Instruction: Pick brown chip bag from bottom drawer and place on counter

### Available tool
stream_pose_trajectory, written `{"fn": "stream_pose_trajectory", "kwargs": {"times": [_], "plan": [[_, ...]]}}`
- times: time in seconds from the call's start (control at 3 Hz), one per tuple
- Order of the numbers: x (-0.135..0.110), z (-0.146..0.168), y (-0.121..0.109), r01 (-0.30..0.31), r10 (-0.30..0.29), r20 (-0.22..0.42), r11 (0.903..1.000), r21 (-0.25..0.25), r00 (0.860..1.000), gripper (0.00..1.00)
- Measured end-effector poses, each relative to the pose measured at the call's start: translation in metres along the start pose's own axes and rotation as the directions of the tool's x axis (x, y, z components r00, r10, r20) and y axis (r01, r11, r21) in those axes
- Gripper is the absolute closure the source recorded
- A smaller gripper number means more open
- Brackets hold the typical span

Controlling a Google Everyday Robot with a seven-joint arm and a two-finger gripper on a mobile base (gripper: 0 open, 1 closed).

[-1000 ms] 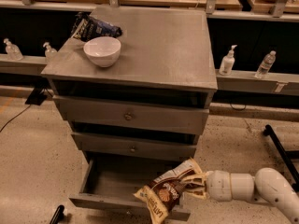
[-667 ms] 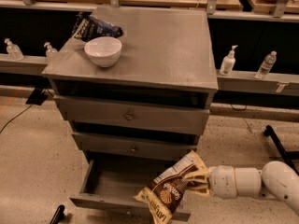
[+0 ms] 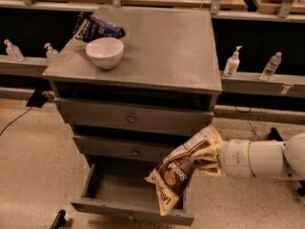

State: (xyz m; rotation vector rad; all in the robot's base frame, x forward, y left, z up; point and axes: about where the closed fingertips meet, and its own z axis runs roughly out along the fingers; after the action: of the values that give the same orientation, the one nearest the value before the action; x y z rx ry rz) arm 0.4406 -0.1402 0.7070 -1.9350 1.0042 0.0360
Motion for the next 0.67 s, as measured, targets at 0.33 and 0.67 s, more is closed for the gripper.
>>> {"fn": "stream_pose_trajectory", "kwargs": {"times": [0.33,0.67], "plan": [[0.009,-0.025,-0.053,-0.037,0.036,-0.092,0.9992,-0.016,0.995,1.00],[0.016,-0.045,-0.109,-0.063,0.063,-0.125,0.9980,-0.002,0.990,1.00]]}}
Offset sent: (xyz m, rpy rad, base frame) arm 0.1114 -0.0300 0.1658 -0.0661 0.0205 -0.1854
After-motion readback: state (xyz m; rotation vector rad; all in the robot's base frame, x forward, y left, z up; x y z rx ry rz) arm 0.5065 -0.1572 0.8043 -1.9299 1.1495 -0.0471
